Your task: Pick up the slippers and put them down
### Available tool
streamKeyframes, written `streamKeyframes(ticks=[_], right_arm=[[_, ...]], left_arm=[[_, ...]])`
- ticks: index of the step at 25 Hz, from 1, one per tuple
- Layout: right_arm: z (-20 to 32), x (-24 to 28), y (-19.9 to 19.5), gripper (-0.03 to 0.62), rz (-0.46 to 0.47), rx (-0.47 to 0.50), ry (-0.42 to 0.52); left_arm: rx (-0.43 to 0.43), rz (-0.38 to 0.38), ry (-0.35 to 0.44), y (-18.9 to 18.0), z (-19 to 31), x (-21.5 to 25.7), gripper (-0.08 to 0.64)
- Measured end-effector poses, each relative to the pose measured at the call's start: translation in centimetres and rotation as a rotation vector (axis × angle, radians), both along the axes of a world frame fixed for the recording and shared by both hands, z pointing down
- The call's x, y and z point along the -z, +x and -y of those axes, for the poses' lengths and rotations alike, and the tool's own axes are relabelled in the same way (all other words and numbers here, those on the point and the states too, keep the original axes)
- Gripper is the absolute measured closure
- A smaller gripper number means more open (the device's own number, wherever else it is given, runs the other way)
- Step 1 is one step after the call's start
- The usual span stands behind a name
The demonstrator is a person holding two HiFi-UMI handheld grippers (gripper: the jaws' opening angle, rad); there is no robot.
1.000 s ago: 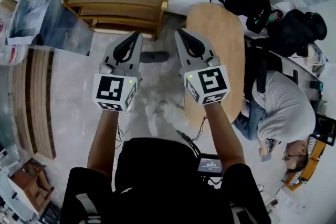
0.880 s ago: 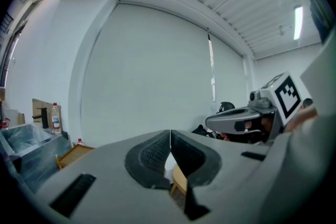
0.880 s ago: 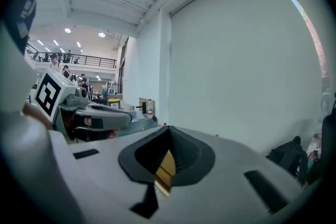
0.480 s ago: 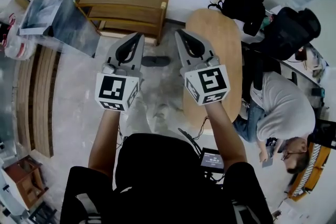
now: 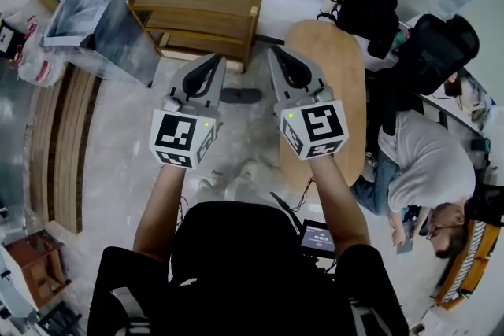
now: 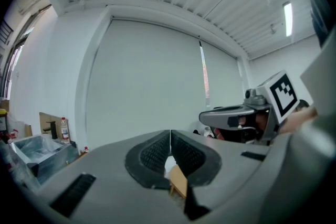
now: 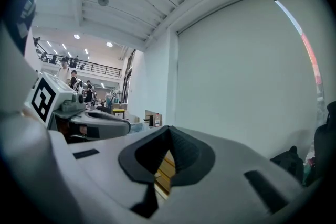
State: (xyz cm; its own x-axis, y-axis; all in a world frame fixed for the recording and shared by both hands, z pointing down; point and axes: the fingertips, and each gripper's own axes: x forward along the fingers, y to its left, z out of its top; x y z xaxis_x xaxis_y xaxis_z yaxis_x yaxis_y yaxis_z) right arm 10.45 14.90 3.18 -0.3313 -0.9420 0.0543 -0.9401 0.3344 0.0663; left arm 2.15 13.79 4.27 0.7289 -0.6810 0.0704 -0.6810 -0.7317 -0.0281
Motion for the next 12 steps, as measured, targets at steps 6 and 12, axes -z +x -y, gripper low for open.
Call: streamKeyframes(ticks=[6, 12], right_arm=[[-1.6, 1.2, -2.1, 0.594, -0.001, -0.02, 0.005], [-3.1, 2.2, -5.2, 0.594, -0.005, -0.039, 0.01]], left_arm=[[-0.024, -0.007, 0.001, -1.9, -2.1, 0.7, 0.554], [-0.038, -0.024, 0.022, -5.1, -3.5, 2.0, 0.554]])
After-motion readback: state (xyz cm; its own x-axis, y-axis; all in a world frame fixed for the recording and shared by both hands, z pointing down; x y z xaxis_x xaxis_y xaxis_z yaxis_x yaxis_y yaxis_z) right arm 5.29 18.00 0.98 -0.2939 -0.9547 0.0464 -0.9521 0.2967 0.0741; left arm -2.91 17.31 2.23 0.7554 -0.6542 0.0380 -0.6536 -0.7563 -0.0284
